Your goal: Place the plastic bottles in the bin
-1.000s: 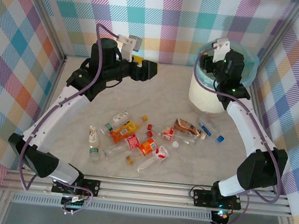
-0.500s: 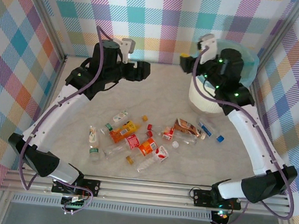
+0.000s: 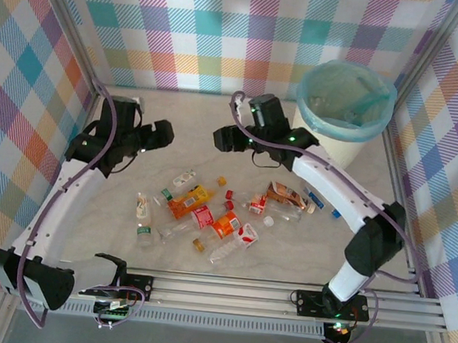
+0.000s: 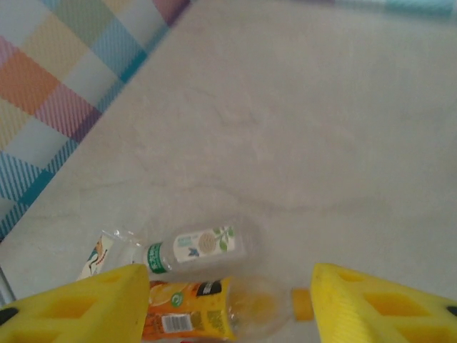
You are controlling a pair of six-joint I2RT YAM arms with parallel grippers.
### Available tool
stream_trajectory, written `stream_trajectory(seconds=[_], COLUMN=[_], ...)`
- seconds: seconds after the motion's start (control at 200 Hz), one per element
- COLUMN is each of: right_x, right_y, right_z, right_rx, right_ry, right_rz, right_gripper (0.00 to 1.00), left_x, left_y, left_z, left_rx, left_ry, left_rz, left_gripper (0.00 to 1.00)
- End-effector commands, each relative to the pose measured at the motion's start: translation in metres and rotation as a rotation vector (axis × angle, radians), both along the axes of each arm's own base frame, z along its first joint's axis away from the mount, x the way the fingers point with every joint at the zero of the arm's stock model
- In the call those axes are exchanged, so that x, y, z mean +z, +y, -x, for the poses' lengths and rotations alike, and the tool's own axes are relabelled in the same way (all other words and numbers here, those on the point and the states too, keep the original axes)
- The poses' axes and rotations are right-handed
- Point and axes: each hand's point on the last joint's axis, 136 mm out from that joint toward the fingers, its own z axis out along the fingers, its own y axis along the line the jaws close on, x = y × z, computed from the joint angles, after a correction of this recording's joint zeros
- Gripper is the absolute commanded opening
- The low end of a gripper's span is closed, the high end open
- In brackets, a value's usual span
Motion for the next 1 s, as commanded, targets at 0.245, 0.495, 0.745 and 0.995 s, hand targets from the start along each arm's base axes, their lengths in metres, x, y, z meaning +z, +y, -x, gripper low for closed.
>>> stream_trajectory(seconds=[0.245, 0.495, 0.745, 0.995], right_x=[-0.137, -0.177, -0.196, -0.202], right_y=[0.010, 0.013, 0.009, 0.016], right_z=[0.000, -0.008, -0.010, -0.012], right_rx=[-0.345, -0.400, -0.428, -0.426], right_ry=[0.549, 0.653, 0.727, 0.770], right_rz=[-0.115, -0.113, -0.109, -0.144], right_gripper=[0.63, 0.65, 0.68, 0.66], left_x=[-0.046, -0.048, -0.052, -0.057], left_y=[-0.014, -0.034, -0.045, -0.054], left_z=[0.029, 0.044, 0.049, 0.052], left_rx=[-0.218, -0.422, -0.493, -0.552], left_ry=[0.035, -0.001, -0.002, -0.001], left_rz=[-0.067, -0.193, -0.174, -0.198], left_gripper=[0.86, 0.86, 0.85, 0.84])
